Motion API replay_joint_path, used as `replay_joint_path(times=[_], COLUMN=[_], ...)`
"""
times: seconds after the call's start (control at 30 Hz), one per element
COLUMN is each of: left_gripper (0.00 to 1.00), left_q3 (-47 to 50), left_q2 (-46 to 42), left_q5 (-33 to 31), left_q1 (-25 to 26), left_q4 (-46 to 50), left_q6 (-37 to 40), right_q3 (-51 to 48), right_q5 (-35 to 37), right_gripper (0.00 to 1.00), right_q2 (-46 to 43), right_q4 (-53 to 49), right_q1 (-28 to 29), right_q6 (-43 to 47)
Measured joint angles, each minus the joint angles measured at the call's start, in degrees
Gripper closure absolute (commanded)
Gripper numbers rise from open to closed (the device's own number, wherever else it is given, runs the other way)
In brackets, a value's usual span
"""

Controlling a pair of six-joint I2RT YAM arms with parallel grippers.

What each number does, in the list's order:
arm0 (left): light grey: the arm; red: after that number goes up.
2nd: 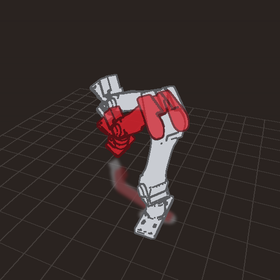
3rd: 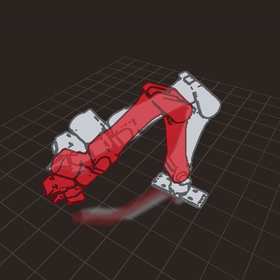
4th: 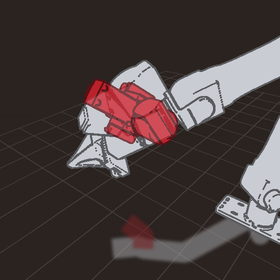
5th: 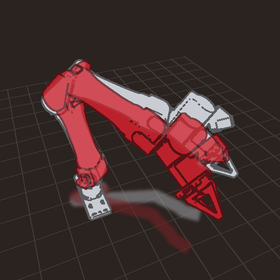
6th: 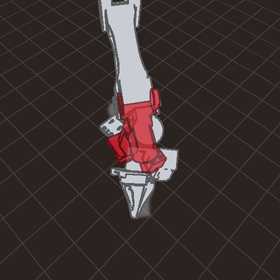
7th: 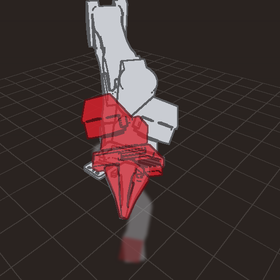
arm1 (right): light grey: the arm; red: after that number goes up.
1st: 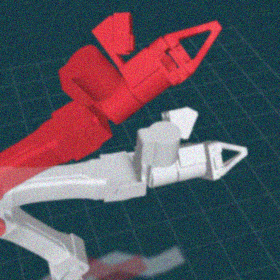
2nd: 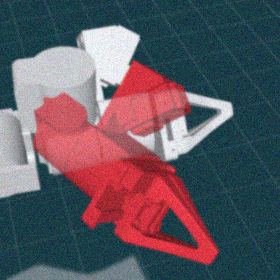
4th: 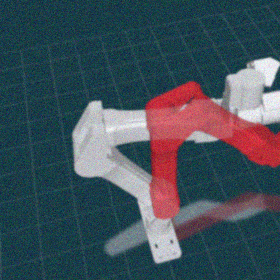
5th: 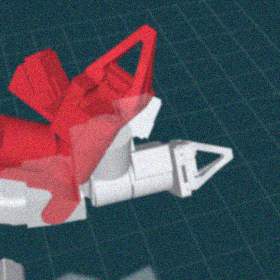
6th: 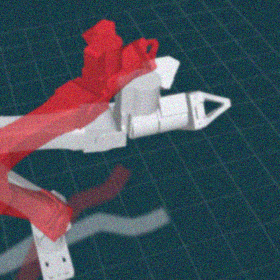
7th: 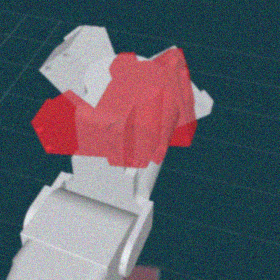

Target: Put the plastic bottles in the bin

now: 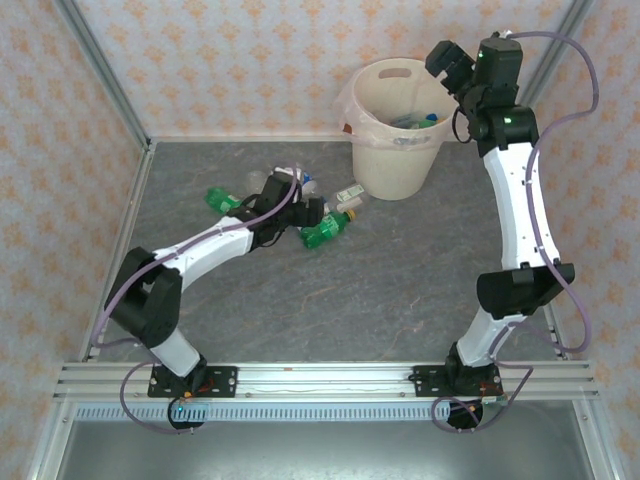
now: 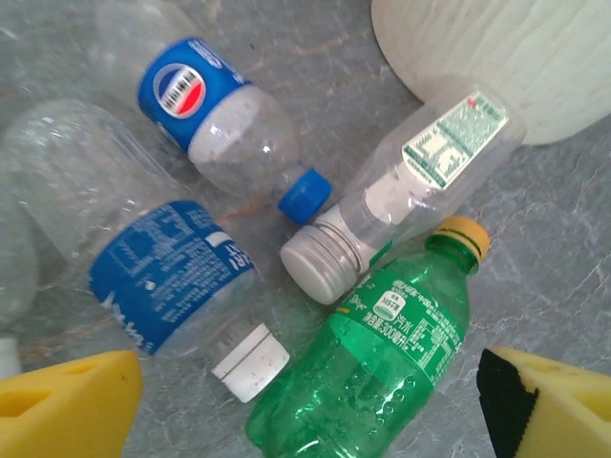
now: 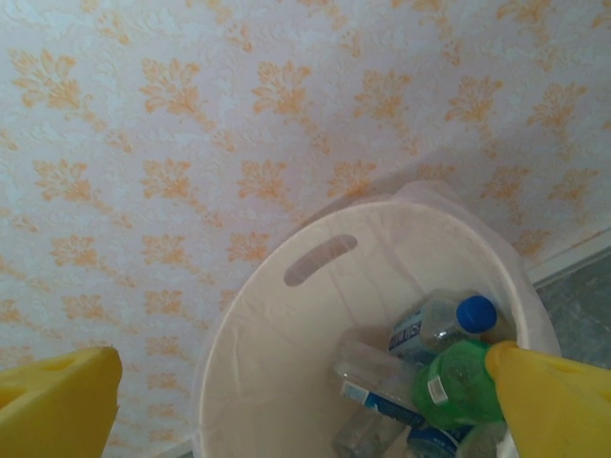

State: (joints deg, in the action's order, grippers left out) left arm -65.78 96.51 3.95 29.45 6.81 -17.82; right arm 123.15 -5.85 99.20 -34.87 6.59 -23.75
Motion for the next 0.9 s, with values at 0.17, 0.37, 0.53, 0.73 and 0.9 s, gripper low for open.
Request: replay_joint_path(times=[0.17,0.37,0.53,0.73,0.9], left_gripper=[0.11,0.13,0.15,0.16,0.17], left_q3=[-2.16,-4.02,-5.66,-5.79,-5.75], left_q2=[4.33,7.30,9.99,10.88,10.88], left_q5=[3.15,6.43,8.63,10.21,10.71], left_q1=[0.00,0.00,0.07,0.63,1.66], left_q4=[-0.35,-0.74,-0.70,-0.59,-0.55], left_q6=[0.44,1.29,1.75,2.14,2.95], right_q3=[-1.95,-3.82,-4.33,-4.37,-4.92], right_q5=[0.02,0.02,0.04,0.02,0.00], right_gripper=[0.00,0.00,0.00,0.00,0.00], right_q2=[-1.86,-3.98,-4.44,-4.46,-4.46], right_q4=[-0.35,-0.35,-0.33,-0.31,-0.28], right_q1=[0.00,0.00,0.00,0.00,0.00], right_q6=[0.02,0.00,0.00,0.00,-0.02])
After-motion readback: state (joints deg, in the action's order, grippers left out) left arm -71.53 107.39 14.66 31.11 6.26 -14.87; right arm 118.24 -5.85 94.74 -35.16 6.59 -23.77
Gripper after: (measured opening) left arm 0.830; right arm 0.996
